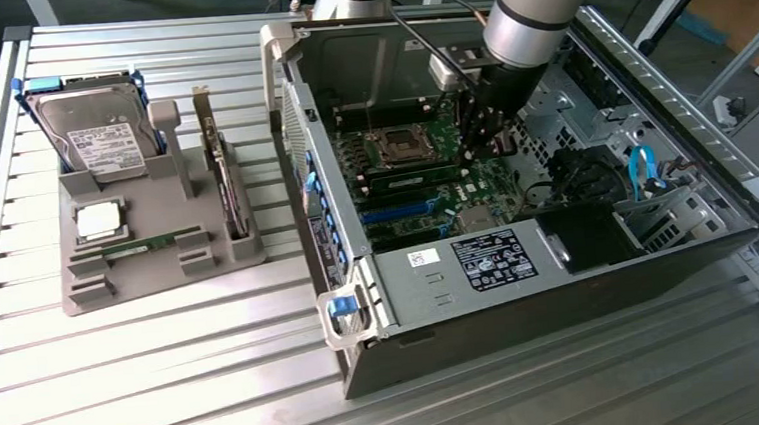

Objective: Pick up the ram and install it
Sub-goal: 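Press down the ram until it locks into place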

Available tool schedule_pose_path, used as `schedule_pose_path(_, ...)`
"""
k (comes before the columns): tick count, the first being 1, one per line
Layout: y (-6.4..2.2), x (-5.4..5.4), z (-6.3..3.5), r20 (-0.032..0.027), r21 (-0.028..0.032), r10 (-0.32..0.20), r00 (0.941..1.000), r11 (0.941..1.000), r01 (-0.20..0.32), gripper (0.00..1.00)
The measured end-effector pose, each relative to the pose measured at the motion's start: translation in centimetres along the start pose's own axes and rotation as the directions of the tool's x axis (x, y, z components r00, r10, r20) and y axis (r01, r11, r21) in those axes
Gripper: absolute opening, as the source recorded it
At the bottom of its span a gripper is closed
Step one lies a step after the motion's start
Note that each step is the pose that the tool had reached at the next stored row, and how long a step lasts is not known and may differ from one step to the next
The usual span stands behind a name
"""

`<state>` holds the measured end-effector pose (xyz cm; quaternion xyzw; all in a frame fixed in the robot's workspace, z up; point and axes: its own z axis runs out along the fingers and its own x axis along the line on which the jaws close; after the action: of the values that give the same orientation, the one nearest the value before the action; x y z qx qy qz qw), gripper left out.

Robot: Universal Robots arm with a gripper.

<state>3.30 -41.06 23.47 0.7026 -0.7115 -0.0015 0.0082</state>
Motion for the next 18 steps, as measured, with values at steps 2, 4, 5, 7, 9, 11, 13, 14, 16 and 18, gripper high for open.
schedule_pose_path(2,0.00,0.00,0.00,-0.0002,-0.0001,0.000,1.0000,1.0000,0.000,0.11)
schedule_pose_path(4,0.00,0.00,0.00,-0.0002,-0.0001,0.000,1.0000,1.0000,0.000,0.11)
schedule_pose_path(5,0.00,0.00,0.03,0.0000,0.0000,0.000,1.0000,1.0000,0.000,0.11)
schedule_pose_path(7,0.00,0.00,0.08,-0.0002,0.0000,0.000,1.0000,1.0000,0.000,0.11)
schedule_pose_path(9,0.00,0.00,0.08,-0.0003,-0.0001,0.000,1.0000,1.0000,0.000,0.11)
schedule_pose_path(11,0.00,0.00,0.10,-0.0001,0.0000,0.000,1.0000,1.0000,0.000,0.11)
schedule_pose_path(13,0.00,0.00,0.17,0.0000,0.0000,0.000,1.0000,1.0000,0.000,0.11)
schedule_pose_path(14,0.00,0.00,0.20,-0.0001,0.0000,0.000,1.0000,1.0000,0.000,0.11)
schedule_pose_path(16,0.00,0.00,0.22,-0.0004,-0.0001,0.000,1.0000,1.0000,0.000,0.11)
schedule_pose_path(18,0.00,0.00,0.22,-0.0003,-0.0001,0.000,1.0000,1.0000,0.000,0.11)
